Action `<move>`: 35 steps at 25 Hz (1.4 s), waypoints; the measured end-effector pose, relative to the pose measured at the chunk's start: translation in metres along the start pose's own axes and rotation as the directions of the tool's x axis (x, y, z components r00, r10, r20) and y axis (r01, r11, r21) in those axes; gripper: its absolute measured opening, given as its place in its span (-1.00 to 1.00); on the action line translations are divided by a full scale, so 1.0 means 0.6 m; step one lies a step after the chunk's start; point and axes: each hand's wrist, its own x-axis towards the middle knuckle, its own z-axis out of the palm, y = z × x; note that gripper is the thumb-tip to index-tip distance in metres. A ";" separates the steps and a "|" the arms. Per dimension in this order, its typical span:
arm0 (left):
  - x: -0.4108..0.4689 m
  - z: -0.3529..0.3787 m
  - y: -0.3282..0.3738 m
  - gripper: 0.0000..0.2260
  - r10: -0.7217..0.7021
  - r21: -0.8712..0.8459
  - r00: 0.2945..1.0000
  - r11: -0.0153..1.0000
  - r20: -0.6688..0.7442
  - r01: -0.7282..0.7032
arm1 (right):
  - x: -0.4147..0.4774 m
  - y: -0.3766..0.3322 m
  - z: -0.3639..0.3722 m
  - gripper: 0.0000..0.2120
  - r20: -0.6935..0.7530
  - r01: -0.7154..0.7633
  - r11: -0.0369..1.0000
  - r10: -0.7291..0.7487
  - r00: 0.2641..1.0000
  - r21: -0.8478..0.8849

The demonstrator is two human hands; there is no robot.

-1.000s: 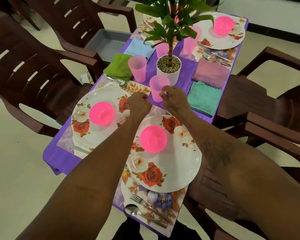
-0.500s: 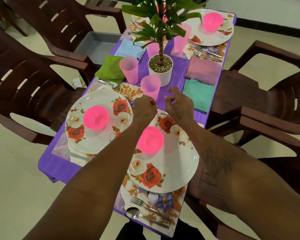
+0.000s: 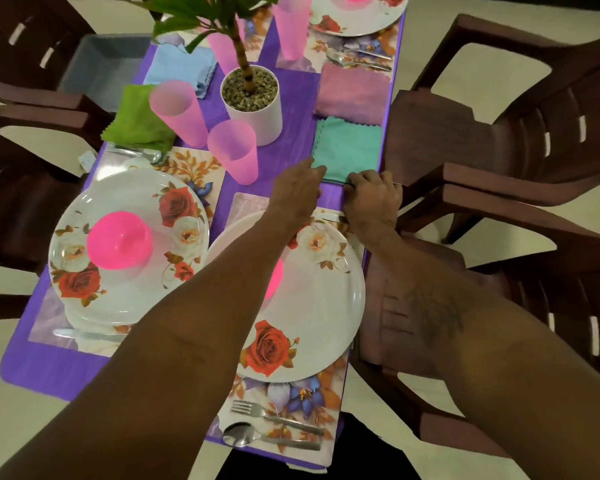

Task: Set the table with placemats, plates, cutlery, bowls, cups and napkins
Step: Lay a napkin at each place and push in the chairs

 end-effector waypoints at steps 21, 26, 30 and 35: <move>-0.033 -0.026 -0.035 -0.81 0.134 0.205 0.966 0.962 0.219 -0.180 | -0.056 0.020 0.011 -0.80 -0.010 0.285 0.956 -0.286 0.958 -0.066; -0.050 -0.054 -0.032 -0.80 0.097 0.199 0.978 0.971 0.187 -0.135 | -0.063 0.017 -0.003 -0.86 0.037 0.185 0.982 -0.186 0.982 0.042; -0.093 -0.084 -0.052 -0.71 0.020 0.027 1.000 0.999 0.013 -0.021 | -0.094 0.013 -0.025 -0.77 -0.009 0.103 0.986 -0.103 0.995 0.129; -0.186 -0.119 -0.108 -0.85 -0.084 -0.122 0.990 0.990 -0.116 0.070 | -0.166 -0.031 -0.059 -0.80 -0.179 0.093 0.971 -0.054 0.982 0.222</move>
